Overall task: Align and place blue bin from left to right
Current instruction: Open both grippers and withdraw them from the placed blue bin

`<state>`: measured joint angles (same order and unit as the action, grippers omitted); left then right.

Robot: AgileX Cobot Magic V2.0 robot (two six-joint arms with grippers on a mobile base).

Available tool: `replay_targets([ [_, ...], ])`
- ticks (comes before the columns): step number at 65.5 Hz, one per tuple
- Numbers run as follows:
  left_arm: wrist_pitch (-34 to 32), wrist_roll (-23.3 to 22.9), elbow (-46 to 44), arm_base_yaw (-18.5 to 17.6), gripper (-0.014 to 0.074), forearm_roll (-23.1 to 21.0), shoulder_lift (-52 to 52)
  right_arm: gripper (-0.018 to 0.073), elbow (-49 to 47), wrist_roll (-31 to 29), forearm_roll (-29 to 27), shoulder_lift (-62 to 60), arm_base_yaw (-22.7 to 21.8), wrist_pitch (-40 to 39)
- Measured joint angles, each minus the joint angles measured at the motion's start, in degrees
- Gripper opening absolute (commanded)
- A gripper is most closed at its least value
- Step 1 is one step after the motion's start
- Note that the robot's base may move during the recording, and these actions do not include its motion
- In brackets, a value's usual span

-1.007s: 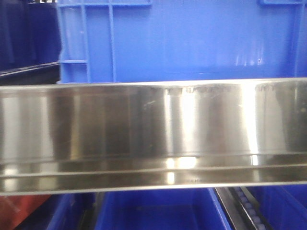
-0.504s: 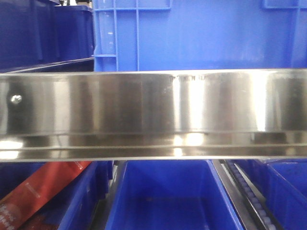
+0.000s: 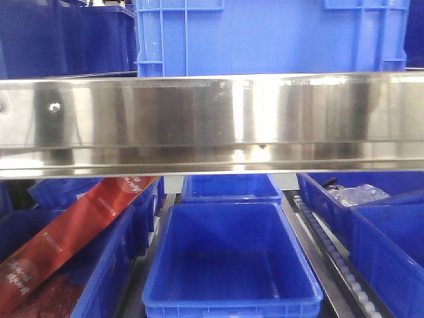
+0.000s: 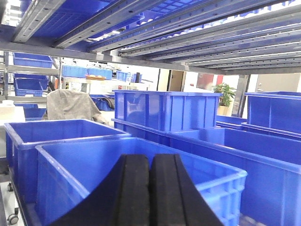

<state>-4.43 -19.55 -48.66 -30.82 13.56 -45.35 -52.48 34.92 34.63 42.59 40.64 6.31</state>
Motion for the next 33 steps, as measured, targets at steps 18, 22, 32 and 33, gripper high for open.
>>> replay_targets([
  [18,0.00,0.00,0.00,0.00,-0.0111,0.00,0.00,-0.0079,0.00,0.00,0.00,0.00,0.00,0.00],
  [22,0.00,0.00,0.00,0.00,-0.0111,0.00,0.00,-0.0079,0.00,0.00,0.00,0.00,0.00,0.00],
  [32,0.00,0.00,0.00,0.00,-0.0111,0.00,0.00,-0.0079,0.00,0.00,0.00,0.00,0.00,0.00],
  [33,0.00,0.00,0.00,0.00,-0.0111,0.00,0.00,-0.0079,0.00,0.00,0.00,0.00,0.00,0.00],
])
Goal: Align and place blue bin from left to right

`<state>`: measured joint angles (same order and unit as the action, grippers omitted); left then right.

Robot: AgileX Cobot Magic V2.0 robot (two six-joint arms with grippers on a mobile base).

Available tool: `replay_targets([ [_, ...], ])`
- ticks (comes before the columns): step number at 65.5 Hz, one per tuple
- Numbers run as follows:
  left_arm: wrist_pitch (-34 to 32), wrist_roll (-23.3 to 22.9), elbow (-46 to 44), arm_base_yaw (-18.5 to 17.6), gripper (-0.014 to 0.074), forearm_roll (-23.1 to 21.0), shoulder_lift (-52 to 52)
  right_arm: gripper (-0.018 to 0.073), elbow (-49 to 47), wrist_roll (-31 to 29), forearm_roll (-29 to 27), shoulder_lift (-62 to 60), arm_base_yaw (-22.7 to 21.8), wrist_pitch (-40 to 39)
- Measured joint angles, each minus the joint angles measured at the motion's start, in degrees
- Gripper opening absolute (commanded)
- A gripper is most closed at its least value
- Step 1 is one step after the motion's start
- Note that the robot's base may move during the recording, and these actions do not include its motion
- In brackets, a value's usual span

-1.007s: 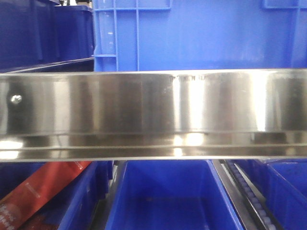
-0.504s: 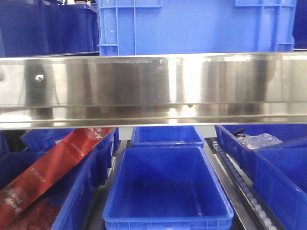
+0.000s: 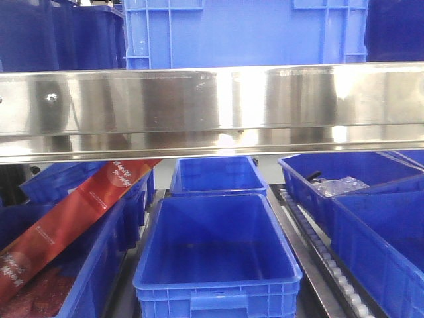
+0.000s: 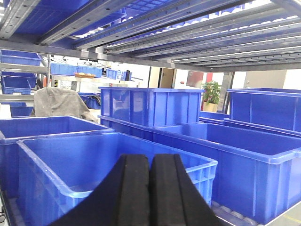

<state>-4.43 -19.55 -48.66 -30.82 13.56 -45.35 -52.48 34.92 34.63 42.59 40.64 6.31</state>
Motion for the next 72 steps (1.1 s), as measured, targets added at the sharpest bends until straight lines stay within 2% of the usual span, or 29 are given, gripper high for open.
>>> replay_targets([
  [24,0.00,0.00,0.00,0.00,-0.0111,0.00,0.00,-0.0079,0.29,-0.81,0.00,-0.59,0.00,0.00],
  [28,0.00,0.00,0.00,0.00,-0.0111,0.00,0.00,-0.0079,1.84,-6.51,-2.37,-1.68,0.00,-0.51],
  [33,-0.09,0.00,0.00,0.00,-0.0111,0.00,0.00,-0.0079,5.47,-17.66,-10.15,-4.83,-0.80,-3.63],
  [35,-0.09,0.00,0.00,0.00,-0.0111,0.00,0.00,-0.0079,7.86,-22.97,-14.30,-6.31,-1.93,-5.36],
  [41,-0.09,0.00,0.00,0.00,-0.0111,0.00,0.00,-0.0079,14.03,-32.00,-22.56,-11.15,-6.52,-10.19],
  [49,-0.09,0.00,0.00,0.00,-0.0111,0.00,0.00,-0.0079,21.93,-37.77,-30.47,-16.27,-13.99,-12.60],
  [58,-0.09,0.00,0.00,0.00,-0.0111,0.00,0.00,-0.0079,28.91,-39.11,-32.61,-21.82,-21.29,-10.97],
  [64,-0.09,0.00,0.00,0.00,-0.0111,0.00,0.00,-0.0079,32.40,-39.40,-32.98,-26.59,-26.30,-6.83],
  [72,-0.09,0.00,0.00,0.00,-0.0111,0.00,0.00,-0.0079,36.74,-39.55,-33.08,-31.72,-29.62,-3.16],
])
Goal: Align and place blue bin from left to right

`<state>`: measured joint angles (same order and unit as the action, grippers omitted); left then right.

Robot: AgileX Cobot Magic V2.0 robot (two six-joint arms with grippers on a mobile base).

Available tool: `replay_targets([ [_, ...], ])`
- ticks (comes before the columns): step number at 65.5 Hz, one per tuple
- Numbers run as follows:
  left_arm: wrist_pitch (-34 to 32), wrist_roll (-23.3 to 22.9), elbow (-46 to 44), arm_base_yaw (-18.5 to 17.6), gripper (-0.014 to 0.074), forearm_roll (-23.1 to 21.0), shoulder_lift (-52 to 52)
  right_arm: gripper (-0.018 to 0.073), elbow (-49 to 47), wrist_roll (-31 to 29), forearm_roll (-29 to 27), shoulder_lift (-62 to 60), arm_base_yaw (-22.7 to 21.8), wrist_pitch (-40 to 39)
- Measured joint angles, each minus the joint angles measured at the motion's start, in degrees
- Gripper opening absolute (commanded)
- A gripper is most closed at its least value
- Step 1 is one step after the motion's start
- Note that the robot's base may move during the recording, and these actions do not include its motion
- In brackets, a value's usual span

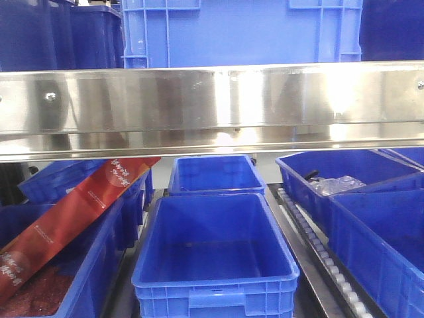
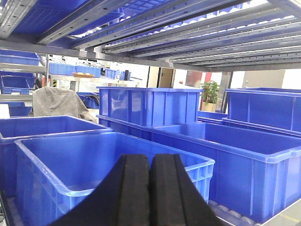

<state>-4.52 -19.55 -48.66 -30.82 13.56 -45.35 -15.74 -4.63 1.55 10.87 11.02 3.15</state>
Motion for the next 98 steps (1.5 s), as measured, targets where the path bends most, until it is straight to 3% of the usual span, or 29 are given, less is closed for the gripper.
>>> replay_targets([
  [25,0.00,0.00,0.00,0.00,-0.0111,0.00,0.00,-0.0079,15.60,-0.05,-1.99,-10.48,-0.23,0.87],
  [98,0.00,0.00,0.00,0.00,-0.0111,0.00,0.00,-0.0079,15.74,-0.05,-3.60,-10.71,-0.23,0.76],
])
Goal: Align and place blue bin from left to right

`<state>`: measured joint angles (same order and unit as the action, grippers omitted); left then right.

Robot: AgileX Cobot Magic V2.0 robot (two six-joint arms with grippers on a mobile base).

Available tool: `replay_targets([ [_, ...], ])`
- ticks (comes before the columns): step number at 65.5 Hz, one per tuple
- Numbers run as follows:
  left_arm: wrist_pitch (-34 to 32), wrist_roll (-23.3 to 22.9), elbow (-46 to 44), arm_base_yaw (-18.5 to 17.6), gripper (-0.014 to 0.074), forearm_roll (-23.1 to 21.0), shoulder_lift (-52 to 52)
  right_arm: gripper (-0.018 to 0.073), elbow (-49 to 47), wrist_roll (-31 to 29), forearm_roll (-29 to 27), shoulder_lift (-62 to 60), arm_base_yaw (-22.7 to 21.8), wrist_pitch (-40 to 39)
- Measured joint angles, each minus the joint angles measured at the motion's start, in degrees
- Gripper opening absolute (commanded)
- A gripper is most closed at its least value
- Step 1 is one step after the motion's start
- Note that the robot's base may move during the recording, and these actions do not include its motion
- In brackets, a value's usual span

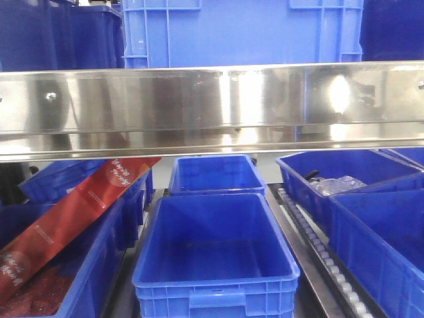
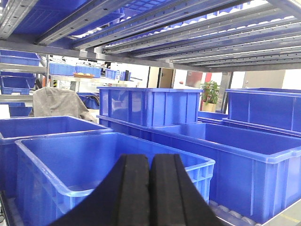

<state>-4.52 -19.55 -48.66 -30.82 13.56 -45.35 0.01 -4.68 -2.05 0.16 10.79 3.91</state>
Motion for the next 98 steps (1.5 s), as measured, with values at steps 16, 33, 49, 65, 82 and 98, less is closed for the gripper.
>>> replay_targets([
  [16,0.00,0.00,0.00,0.00,-0.0111,0.00,0.00,-0.0079,0.00,0.00,0.00,0.00,0.00,0.00],
  [33,-0.50,6.11,6.13,5.13,-0.0111,-3.38,2.80,-0.0079,0.00,0.00,0.00,0.00,0.00,-0.09],
  [49,-0.28,12.74,18.49,22.22,-0.0111,-7.42,11.62,-0.0079,0.00,0.00,0.00,0.00,0.00,-0.09],
  [65,-0.14,13.00,30.28,30.63,-0.0111,-7.52,21.28,-0.0079,0.00,0.00,0.00,0.00,0.00,-0.09],
  [82,-0.14,13.22,42.61,30.96,-0.0111,-6.89,35.36,-0.0079,0.00,0.00,0.00,0.00,0.00,-0.09],
  [98,3.44,13.32,48.55,31.11,-0.0111,-6.89,44.98,-0.0079,0.00,0.00,0.00,0.00,0.00,-0.21],
])
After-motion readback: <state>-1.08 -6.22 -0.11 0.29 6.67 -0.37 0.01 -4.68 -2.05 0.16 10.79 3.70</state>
